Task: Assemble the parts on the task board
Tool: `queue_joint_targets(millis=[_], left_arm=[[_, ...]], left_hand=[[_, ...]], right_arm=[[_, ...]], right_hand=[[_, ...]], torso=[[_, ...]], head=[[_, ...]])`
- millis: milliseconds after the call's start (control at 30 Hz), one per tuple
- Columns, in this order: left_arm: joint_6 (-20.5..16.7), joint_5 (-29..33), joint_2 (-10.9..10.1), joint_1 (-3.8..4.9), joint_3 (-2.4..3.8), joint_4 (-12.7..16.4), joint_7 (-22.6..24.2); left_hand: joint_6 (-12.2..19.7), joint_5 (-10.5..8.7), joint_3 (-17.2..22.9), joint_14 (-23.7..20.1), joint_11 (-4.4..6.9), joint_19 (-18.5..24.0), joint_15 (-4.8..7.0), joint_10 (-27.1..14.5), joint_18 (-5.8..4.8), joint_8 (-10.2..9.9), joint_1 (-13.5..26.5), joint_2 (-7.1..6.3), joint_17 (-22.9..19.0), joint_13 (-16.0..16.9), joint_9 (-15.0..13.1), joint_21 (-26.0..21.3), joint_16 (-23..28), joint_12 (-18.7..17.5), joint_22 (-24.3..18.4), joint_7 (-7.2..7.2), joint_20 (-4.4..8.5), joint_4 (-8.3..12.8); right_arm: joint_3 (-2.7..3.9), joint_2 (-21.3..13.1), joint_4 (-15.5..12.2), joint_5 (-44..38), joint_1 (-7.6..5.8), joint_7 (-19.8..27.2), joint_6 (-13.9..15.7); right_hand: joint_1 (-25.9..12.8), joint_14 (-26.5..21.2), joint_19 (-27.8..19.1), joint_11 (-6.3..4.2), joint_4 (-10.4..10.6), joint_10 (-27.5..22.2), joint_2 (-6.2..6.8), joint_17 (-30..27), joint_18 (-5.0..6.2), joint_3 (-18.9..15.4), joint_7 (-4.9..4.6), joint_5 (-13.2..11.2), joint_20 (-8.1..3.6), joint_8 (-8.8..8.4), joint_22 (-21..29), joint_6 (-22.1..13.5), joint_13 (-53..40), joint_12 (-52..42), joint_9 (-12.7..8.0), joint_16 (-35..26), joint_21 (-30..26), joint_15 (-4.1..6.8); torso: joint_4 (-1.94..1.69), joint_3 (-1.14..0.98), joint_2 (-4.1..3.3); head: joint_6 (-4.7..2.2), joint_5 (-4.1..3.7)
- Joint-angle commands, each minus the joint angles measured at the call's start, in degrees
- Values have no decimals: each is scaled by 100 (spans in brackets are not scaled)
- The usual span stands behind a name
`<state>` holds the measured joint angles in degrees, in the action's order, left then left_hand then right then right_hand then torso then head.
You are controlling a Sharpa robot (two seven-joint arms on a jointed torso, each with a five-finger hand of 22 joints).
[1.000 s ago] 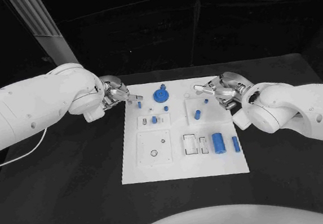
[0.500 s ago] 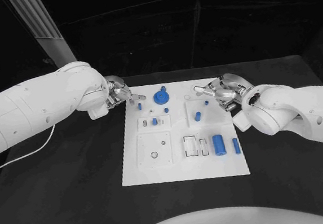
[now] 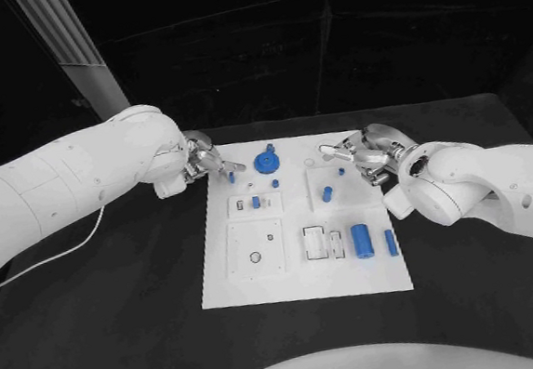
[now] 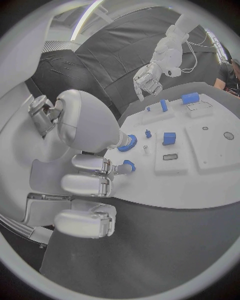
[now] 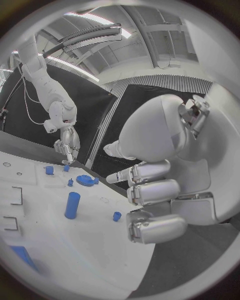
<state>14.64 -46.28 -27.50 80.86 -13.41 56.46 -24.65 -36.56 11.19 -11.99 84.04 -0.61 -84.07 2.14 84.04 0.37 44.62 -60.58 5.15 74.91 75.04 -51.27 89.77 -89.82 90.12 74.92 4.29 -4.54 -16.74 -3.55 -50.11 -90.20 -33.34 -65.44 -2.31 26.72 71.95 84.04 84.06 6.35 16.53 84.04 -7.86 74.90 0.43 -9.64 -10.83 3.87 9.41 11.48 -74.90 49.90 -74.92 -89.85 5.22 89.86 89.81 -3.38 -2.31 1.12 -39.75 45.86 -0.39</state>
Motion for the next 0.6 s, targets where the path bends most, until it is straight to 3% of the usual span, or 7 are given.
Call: queue_joint_targets(millis=[33,533,600], left_arm=[[226,-22,35,-7,3,-62,-39],[323,-22,218,-62,4,-374,27],[336,-22,239,-68,4,-399,35]], left_hand=[[20,-37,-47,596,-40,-593,-38,596,-37,-30,-39,25,1509,1496,13,23,-18,-12,1508,31,-28,3],[2,-76,-44,596,-59,-593,-59,596,-37,-94,-135,93,1509,1496,78,23,-18,-12,1508,48,-50,9],[-8,-2,-40,596,-64,-593,-64,596,-37,-116,-178,134,1509,1496,102,23,-18,-12,1508,52,-57,5]], right_arm=[[2,9,-14,4,-8,42,27],[2,23,-9,4,-8,2,11],[2,22,-11,4,-8,-3,11]], right_hand=[[11,596,594,36,3,596,-62,1510,-43,-41,3,28,31,20,-1510,-21,-1508,-15,6,14,19,-2],[11,596,594,36,3,596,-62,1510,-43,-41,3,28,31,20,-1510,-21,-1508,-15,6,14,19,-2],[11,596,594,36,3,596,-62,1510,-43,-41,3,28,31,20,-1510,-21,-1508,-15,6,14,19,-2]], torso=[[-5,-2,3],[-6,-1,6],[-5,-3,2]], head=[[5,-3],[-5,-25],[-2,-27]])
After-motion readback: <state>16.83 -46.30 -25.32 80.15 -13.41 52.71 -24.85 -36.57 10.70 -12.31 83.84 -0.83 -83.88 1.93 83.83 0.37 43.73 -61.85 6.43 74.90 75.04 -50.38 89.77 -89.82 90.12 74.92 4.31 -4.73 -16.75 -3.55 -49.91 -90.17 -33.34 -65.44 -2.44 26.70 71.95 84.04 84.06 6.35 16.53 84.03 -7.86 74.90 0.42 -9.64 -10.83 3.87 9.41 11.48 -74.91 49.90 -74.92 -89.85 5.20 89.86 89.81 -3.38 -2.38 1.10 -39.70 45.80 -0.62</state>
